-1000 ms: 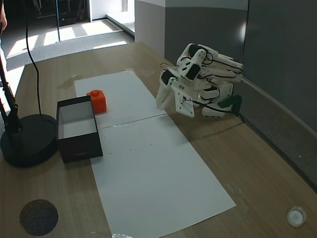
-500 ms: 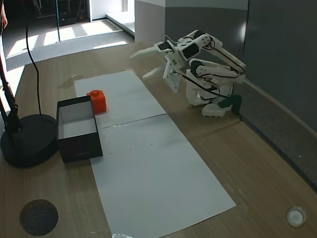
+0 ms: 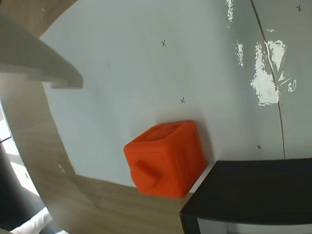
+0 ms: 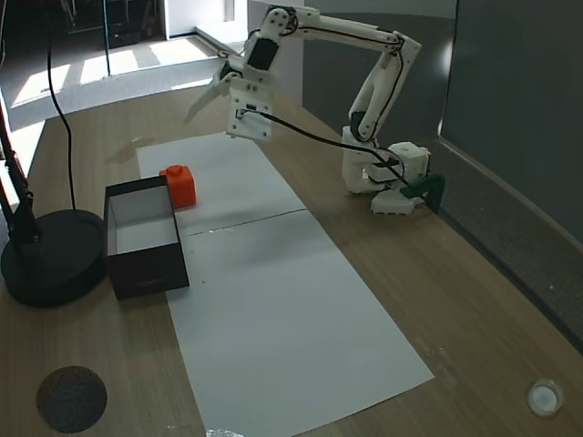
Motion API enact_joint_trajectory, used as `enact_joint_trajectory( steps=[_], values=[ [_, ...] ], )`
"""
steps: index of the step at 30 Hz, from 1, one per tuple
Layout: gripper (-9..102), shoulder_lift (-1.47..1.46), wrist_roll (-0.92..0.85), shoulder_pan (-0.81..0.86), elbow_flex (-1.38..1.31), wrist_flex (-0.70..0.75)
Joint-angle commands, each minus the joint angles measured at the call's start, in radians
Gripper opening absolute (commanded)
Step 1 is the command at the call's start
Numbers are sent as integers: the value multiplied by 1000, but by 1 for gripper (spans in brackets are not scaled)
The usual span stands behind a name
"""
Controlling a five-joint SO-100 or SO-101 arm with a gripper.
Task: Grab a orange square and put it in the box.
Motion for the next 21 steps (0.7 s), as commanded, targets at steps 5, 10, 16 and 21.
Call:
enact_joint_trajectory(
  steps=[5,10,16,21],
  values=[
    [33,-546,0,63,-657,189],
    [33,-749,0,67,-861,256],
    [33,-888,0,69,-904,245],
    [32,-936,0,69,-904,230]
  ],
)
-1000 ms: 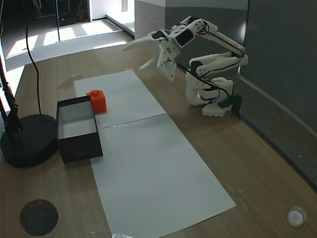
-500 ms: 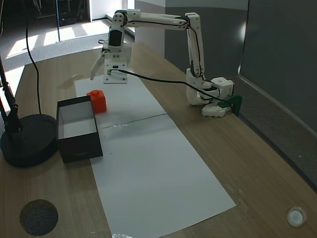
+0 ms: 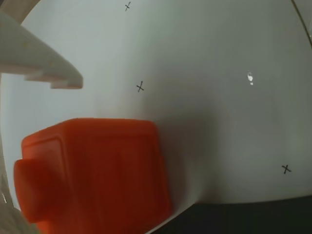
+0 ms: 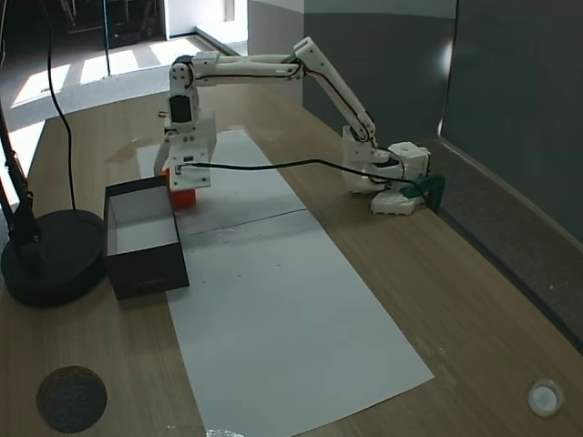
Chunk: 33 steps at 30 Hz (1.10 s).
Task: Grab a orange square and put it in the box.
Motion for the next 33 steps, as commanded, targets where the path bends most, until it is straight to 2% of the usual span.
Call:
enact_joint_trajectory(
  steps=[1,3,6,7,16,20,25,29,33],
  values=[
    [32,18,2,8,-60,2],
    [25,15,0,5,-60,2],
    [6,26,11,5,-60,-2],
    [3,32,11,5,-61,-6],
    [4,310,12,3,-336,135],
    [4,514,51,-12,-419,135],
    [4,620,60,-229,-411,135],
    [4,603,117,-407,-400,133],
    [4,531,130,-503,-359,115]
  ],
)
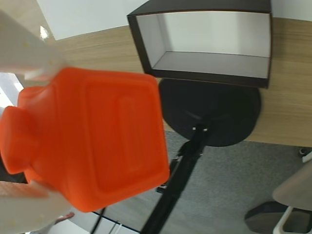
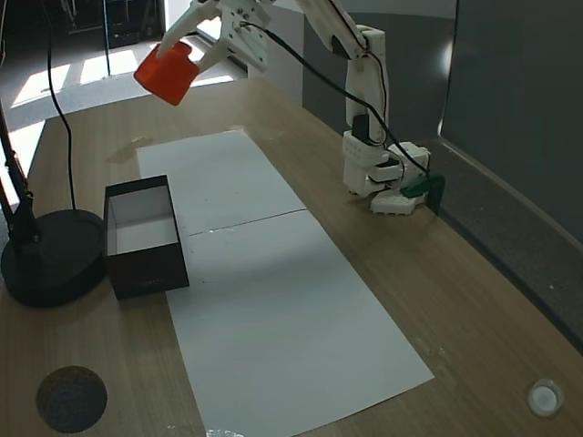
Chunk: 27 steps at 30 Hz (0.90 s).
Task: Grab a orange square and put it in the box.
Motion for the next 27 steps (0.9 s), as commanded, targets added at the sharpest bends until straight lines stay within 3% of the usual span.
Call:
enact_joint_trajectory(
  steps=[1,21,27],
  values=[
    [4,-34,9,-40,-8,-20],
    [5,-529,9,67,-17,-155],
    [33,-535,0,69,-25,-124]
  ],
)
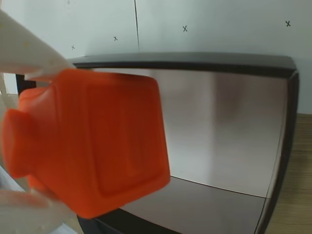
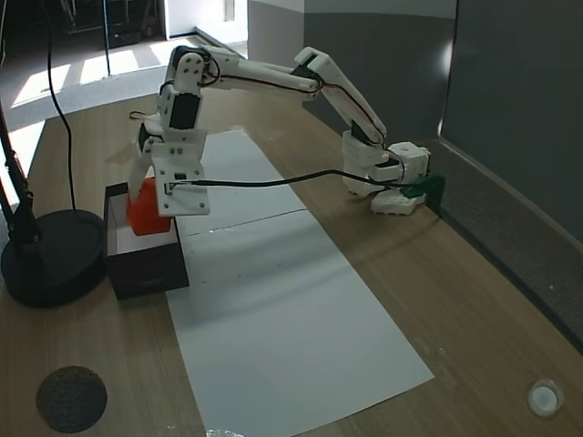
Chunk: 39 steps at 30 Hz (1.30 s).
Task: Grab a orange square and put it in the box.
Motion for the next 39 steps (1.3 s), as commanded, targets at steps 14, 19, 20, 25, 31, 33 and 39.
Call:
enact_joint_trajectory(
  steps=[14,19,20,25,31,33,39],
  values=[
    [0,904,3,40,-86,147],
    [0,1376,-3,64,356,143],
    [0,1466,-5,64,459,133],
    [0,1870,-5,66,963,-3],
    [0,2289,-6,67,1456,-146],
    [0,2413,-6,66,1575,-183],
    [0,2565,3,60,1793,-232]
  ],
)
